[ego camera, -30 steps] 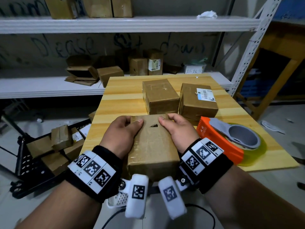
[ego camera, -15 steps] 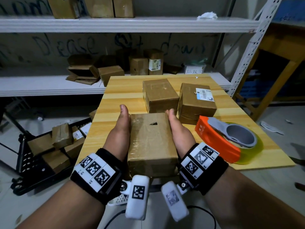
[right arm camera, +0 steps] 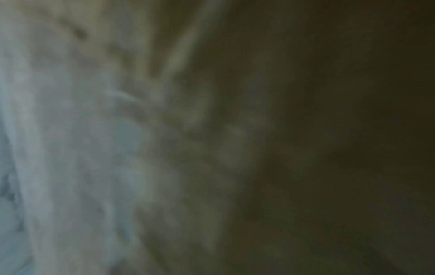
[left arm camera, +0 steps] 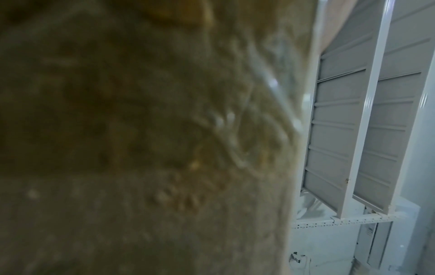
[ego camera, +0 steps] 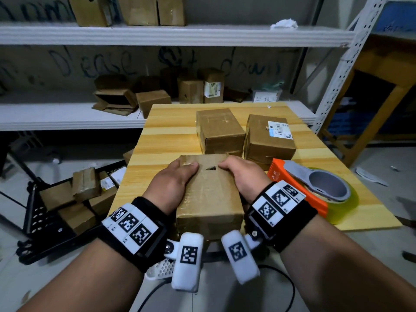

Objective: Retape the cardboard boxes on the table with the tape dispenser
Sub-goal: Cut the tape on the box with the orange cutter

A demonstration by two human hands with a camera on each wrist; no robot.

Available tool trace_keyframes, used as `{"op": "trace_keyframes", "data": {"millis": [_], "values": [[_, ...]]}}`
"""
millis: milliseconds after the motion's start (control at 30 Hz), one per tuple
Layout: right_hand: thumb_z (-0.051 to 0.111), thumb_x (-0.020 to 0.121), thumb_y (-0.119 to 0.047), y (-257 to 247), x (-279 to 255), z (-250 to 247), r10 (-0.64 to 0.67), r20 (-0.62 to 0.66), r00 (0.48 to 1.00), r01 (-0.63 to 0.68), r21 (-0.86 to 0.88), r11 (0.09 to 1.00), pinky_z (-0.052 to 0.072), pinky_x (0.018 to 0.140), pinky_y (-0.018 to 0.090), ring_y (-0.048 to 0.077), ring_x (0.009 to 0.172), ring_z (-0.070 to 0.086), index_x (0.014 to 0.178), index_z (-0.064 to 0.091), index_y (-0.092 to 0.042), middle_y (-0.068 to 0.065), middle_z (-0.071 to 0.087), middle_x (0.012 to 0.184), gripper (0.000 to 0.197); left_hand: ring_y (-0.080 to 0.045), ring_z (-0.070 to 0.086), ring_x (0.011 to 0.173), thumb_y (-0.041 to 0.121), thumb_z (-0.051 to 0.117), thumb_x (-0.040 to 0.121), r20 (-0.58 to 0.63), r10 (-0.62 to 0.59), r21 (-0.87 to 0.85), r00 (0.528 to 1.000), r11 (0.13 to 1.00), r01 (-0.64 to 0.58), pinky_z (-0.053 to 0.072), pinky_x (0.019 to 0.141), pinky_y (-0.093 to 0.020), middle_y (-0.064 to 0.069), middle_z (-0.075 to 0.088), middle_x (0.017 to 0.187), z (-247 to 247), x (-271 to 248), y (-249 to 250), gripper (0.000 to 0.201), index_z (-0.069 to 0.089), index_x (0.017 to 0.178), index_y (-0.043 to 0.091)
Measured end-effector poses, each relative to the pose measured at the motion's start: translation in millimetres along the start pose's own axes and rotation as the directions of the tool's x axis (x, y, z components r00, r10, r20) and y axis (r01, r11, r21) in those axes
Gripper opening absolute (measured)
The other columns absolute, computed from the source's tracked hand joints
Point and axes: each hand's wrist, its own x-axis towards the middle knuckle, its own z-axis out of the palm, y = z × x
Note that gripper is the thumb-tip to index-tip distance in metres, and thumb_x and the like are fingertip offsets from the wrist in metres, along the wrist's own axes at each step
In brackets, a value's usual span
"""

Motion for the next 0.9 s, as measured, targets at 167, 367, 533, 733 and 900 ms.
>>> {"op": "trace_keyframes", "data": {"millis": [167, 367, 533, 733, 900], "values": [[0.084, 0.079, -0.046, -0.4, 10.4, 6.8, 0.007, 0.082, 0.997, -0.008, 0.004, 1.0, 0.058, 0.1, 0.051, 0.028, 0.102, 0.075, 0.116, 0.068, -0.016, 0.008, 0.077, 0.11, 0.05, -0.027, 0.072, 0.099, 0.041, 0.064, 0.099, 0.014, 0.044, 0.075, 0.999, 0.996, -0.045, 0.056, 0.093, -0.041, -0.009, 0.076, 0.109, -3.3, 3.8, -4.1, 0.031, 0.068, 0.116, 0.015], [0.087, 0.08, -0.032, 3.5, 17.8, 0.8, -0.036, 0.172, 0.984, 0.035, 0.013, 0.999, 0.06, 0.092, 0.041, 0.027, 0.104, 0.075, 0.117, 0.064, -0.011, 0.012, 0.076, 0.113, 0.048, 0.0, 0.065, 0.067, 0.031, 0.056, 0.105, 0.02, 0.081, 0.122, 0.996, 0.989, -0.083, 0.044, 0.052, -0.008, -0.001, 0.071, 0.095, -4.7, 6.7, -7.9, 0.026, 0.066, 0.116, 0.01], [0.087, 0.08, -0.01, 7.6, 11.3, -6.3, -0.07, 0.296, 0.953, 0.027, 0.146, 0.989, 0.063, 0.077, 0.033, 0.023, 0.096, 0.077, 0.128, 0.061, -0.006, 0.012, 0.077, 0.112, 0.054, -0.002, 0.068, 0.074, 0.033, 0.055, 0.105, 0.023, 0.079, 0.118, 0.997, 0.99, -0.081, 0.045, 0.055, -0.007, 0.001, 0.072, 0.099, -4.9, 10.9, -9.8, 0.03, 0.067, 0.123, 0.012], [0.08, 0.065, -0.003, 17.3, 4.9, -9.0, -0.137, 0.333, 0.933, 0.032, 0.302, 0.953, 0.063, 0.07, 0.032, 0.02, 0.091, 0.078, 0.135, 0.053, -0.006, 0.008, 0.077, 0.105, 0.075, -0.006, 0.072, 0.089, 0.034, 0.056, 0.105, 0.009, 0.092, 0.104, 0.996, 0.99, -0.093, 0.053, 0.075, -0.019, -0.002, 0.074, 0.102, -3.6, 5.0, -4.8, 0.025, 0.07, 0.114, 0.015], [0.078, 0.074, 0.008, 20.1, -7.3, -7.9, -0.163, 0.305, 0.938, 0.048, 0.352, 0.935, 0.064, 0.08, 0.039, 0.025, 0.099, 0.076, 0.126, 0.061, -0.016, 0.009, 0.077, 0.109, 0.06, -0.008, 0.074, 0.086, 0.044, 0.061, 0.101, 0.002, 0.086, 0.013, 0.996, 0.996, -0.086, 0.056, 0.082, -0.021, -0.003, 0.077, 0.104, -4.0, 3.4, -5.4, 0.032, 0.072, 0.115, 0.017]]}}
